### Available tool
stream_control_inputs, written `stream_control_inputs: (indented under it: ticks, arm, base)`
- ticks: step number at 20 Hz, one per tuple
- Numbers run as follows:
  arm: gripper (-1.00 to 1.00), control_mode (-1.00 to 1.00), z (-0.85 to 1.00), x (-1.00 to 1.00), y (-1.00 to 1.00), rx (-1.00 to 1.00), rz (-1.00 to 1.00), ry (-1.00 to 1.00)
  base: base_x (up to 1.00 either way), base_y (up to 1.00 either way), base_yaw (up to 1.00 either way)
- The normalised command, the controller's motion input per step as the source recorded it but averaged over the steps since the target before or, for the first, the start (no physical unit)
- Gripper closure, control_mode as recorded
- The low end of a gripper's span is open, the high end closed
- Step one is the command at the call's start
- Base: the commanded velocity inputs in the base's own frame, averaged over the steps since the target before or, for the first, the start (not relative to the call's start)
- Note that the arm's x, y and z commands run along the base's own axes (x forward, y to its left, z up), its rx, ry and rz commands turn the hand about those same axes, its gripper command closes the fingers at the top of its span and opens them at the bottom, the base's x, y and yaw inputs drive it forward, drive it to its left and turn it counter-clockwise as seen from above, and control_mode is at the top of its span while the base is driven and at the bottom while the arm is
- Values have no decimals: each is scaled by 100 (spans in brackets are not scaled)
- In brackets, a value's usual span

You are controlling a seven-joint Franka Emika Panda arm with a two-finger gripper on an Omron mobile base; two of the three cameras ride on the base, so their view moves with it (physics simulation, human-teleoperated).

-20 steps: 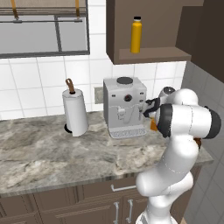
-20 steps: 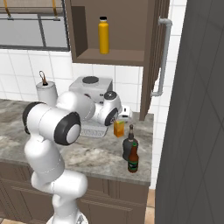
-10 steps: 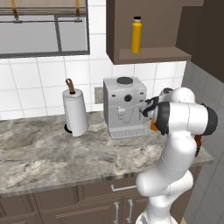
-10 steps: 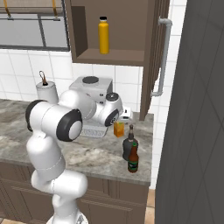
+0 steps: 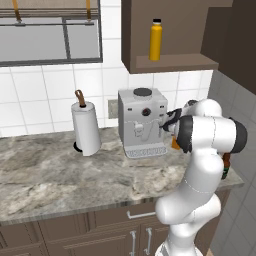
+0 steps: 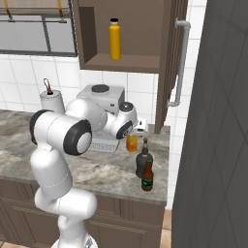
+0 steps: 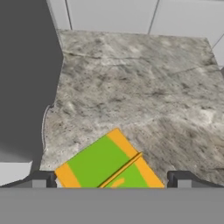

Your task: Sort all alcoholic drinks to one cabinet, and non-alcoholic drinks to the other.

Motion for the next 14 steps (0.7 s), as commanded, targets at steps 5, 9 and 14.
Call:
stream_control_inputs:
  ticks: [5,9,14]
  arm:
    - [-100,-100,-14,0,0,2,0,0]
    - [-100,-100,-15,-2,0,2,0,0]
    - [100,-100,-18,-9,0,2,0,0]
  base:
    - [0,0,0]
    - [0,0,0]
    - [0,0,0]
